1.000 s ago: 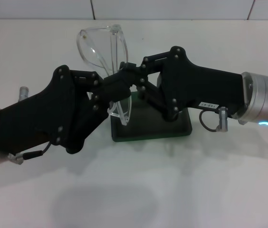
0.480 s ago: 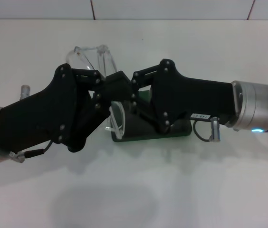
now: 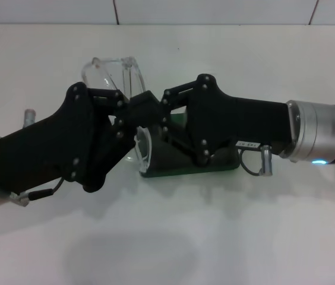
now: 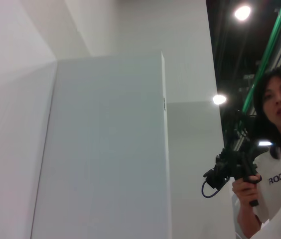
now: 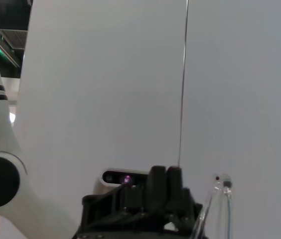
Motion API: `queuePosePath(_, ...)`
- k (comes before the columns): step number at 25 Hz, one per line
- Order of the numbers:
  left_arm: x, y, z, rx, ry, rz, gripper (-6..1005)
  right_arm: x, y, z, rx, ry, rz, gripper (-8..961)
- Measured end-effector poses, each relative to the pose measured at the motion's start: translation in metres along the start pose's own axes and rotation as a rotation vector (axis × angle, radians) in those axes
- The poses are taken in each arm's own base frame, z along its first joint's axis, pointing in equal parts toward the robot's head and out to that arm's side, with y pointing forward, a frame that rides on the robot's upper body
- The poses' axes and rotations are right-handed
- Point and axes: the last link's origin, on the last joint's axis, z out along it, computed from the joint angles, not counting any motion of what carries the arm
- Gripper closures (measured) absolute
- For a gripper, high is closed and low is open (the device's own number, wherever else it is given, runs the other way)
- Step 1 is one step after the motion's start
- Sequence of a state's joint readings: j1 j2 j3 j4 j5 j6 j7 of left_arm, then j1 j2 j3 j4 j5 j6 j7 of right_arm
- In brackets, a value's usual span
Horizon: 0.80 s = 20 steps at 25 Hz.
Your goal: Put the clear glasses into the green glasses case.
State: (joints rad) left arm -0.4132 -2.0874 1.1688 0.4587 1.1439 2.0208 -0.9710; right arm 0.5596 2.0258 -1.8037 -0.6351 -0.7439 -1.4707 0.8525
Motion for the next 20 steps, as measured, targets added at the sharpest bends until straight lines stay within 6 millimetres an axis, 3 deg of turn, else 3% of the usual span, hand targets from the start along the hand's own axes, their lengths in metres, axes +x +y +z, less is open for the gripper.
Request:
queuePosePath(6,0.002,0.005,-0.012,0.025,-0.012,0.006,950,-0.004,-0.005,-0.005,0.025,-0.007,-0.014,867)
queuePosePath(11,0.008,0.012,-0.039,0.084,-0.048,0.011,949,-0.009,-0.008,-0.004,0.003,0.017,-0.011,866)
queuePosePath(20,0.034,0.031,-0.106,0.186,-0.206,0.039,950,-0.026,-0.01,0.01,-0.11,0.422,-0.063,863)
